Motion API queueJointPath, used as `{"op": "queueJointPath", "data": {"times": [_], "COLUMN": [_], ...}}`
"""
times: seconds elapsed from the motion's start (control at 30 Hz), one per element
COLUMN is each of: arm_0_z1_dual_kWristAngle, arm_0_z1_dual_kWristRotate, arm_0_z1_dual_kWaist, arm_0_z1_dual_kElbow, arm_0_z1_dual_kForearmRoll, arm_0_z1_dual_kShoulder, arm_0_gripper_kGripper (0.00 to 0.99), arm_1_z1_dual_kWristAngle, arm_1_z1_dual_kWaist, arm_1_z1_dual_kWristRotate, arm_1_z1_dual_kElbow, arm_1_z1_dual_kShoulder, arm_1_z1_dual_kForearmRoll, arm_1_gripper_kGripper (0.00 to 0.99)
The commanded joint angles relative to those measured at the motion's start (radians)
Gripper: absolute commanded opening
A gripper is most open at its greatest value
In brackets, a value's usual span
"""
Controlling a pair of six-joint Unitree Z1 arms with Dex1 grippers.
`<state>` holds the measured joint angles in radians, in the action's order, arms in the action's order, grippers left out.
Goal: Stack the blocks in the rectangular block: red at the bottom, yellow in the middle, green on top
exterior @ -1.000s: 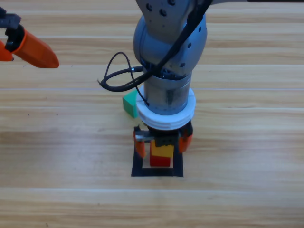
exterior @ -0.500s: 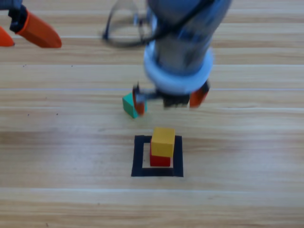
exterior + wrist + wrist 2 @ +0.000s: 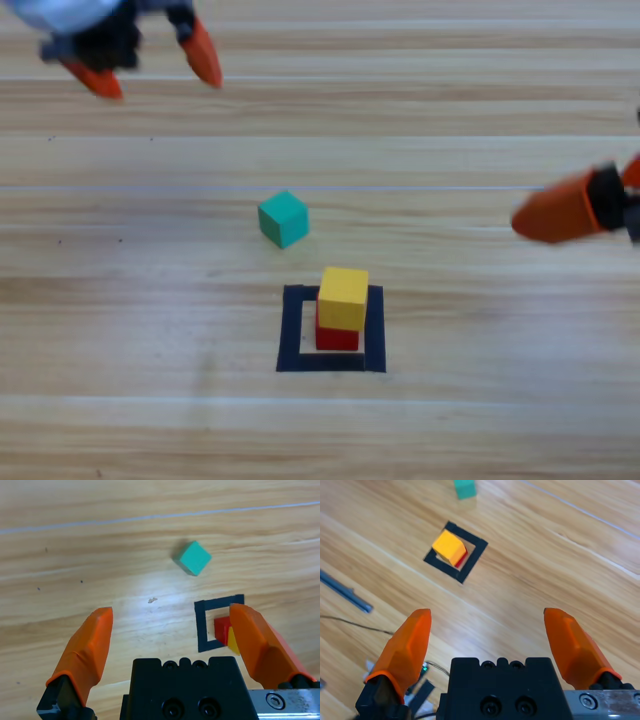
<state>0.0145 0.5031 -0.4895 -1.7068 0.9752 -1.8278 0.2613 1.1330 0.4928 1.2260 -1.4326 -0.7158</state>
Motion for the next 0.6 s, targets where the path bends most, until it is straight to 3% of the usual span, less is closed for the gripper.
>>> {"op": "queueJointPath", "data": {"times": [0.03, 0.13, 0.27, 0.47, 0.6], "arm_0_z1_dual_kWristAngle": [0.025, 0.047, 0.058, 0.065, 0.082], "arm_0_z1_dual_kWristRotate": [0.163, 0.259, 0.373, 0.517, 0.611], "arm_0_z1_dual_kWaist": [-0.031, -0.07, -0.115, -0.156, -0.182], "arm_0_z1_dual_kElbow": [-0.036, -0.102, -0.169, -0.218, -0.304], "arm_0_z1_dual_kForearmRoll": [0.016, 0.053, 0.065, 0.068, 0.125], "arm_0_z1_dual_kShoulder": [-0.154, -0.226, -0.3, -0.375, -0.458], "arm_0_gripper_kGripper": [0.989, 0.989, 0.986, 0.976, 0.974], "arm_1_z1_dual_kWristAngle": [-0.047, -0.132, -0.37, -0.381, -0.34], "arm_1_z1_dual_kWaist": [0.016, 0.014, 0.014, 0.016, 0.016], "arm_1_z1_dual_kWristRotate": [-0.117, -0.286, -0.424, -0.451, -0.456], "arm_1_z1_dual_kElbow": [-0.186, -0.237, -0.258, -0.263, -0.263], "arm_1_z1_dual_kShoulder": [0.034, 0.047, 0.04, 0.021, 0.026], "arm_1_z1_dual_kForearmRoll": [0.145, 0.211, 0.208, 0.205, 0.205], "arm_1_gripper_kGripper": [0.99, 0.988, 0.988, 0.989, 0.989]}}
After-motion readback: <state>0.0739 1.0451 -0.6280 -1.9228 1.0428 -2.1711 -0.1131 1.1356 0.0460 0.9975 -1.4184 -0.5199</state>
